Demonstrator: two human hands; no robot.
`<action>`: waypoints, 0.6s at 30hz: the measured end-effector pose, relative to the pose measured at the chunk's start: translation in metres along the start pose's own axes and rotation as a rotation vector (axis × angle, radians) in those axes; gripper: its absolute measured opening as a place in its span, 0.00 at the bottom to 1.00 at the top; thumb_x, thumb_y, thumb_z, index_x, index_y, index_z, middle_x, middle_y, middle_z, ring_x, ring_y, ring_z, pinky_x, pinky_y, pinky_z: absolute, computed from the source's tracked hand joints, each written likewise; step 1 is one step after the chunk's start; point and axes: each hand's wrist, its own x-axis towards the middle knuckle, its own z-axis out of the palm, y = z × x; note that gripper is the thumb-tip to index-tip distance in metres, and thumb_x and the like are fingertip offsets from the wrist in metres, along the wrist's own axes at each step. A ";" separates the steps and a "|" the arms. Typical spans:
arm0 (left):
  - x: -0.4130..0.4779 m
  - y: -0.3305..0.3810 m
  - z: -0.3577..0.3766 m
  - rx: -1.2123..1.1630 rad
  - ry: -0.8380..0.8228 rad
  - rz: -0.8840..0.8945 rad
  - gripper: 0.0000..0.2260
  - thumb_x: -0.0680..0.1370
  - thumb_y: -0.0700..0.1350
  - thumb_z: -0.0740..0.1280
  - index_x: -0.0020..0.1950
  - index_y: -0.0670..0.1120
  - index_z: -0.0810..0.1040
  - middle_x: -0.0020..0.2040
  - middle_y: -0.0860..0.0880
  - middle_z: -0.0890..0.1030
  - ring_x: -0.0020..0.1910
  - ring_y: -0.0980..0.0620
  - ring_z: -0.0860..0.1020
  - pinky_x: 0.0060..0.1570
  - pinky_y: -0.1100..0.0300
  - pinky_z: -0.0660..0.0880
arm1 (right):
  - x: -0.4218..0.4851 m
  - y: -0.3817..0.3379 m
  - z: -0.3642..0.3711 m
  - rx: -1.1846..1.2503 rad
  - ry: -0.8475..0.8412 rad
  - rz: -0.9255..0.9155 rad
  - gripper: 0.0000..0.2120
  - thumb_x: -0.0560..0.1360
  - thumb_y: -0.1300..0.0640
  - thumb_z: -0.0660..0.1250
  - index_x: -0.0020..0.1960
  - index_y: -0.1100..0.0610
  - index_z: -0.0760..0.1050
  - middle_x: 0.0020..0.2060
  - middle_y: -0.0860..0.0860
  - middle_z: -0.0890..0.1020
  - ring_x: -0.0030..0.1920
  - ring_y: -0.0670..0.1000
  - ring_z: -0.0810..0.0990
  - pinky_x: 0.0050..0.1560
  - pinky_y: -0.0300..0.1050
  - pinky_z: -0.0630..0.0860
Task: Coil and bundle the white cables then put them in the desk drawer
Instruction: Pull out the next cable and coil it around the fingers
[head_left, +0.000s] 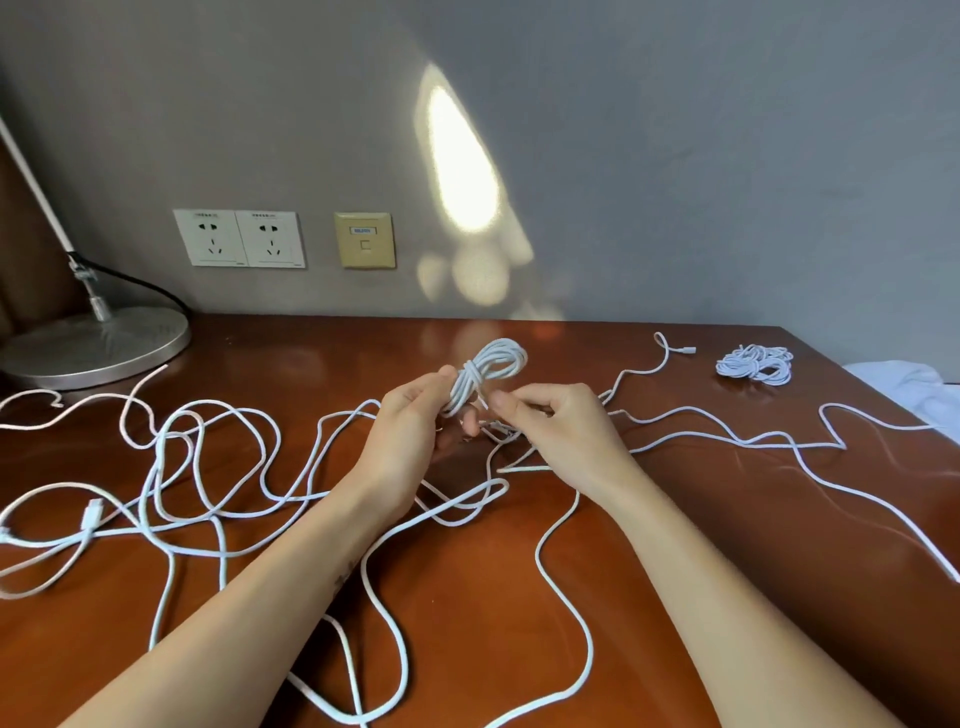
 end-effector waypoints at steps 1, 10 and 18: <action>0.000 0.001 0.000 0.006 0.003 0.001 0.23 0.88 0.49 0.55 0.39 0.38 0.75 0.34 0.46 0.76 0.28 0.57 0.69 0.31 0.65 0.65 | 0.000 0.000 0.001 -0.017 -0.017 -0.023 0.11 0.81 0.45 0.69 0.51 0.49 0.88 0.44 0.41 0.87 0.51 0.41 0.84 0.57 0.47 0.79; 0.005 -0.005 -0.002 0.070 0.095 -0.018 0.21 0.88 0.48 0.56 0.40 0.42 0.78 0.30 0.44 0.76 0.25 0.55 0.68 0.27 0.65 0.65 | -0.001 0.003 0.005 -0.114 -0.130 -0.121 0.10 0.83 0.50 0.67 0.56 0.49 0.86 0.50 0.40 0.87 0.55 0.40 0.83 0.58 0.39 0.78; 0.008 -0.009 -0.008 0.313 0.113 0.001 0.16 0.87 0.51 0.57 0.53 0.44 0.81 0.40 0.45 0.86 0.33 0.45 0.84 0.30 0.58 0.75 | -0.004 0.001 0.007 -0.148 -0.018 -0.181 0.08 0.82 0.56 0.69 0.56 0.53 0.86 0.50 0.41 0.86 0.53 0.38 0.81 0.52 0.28 0.74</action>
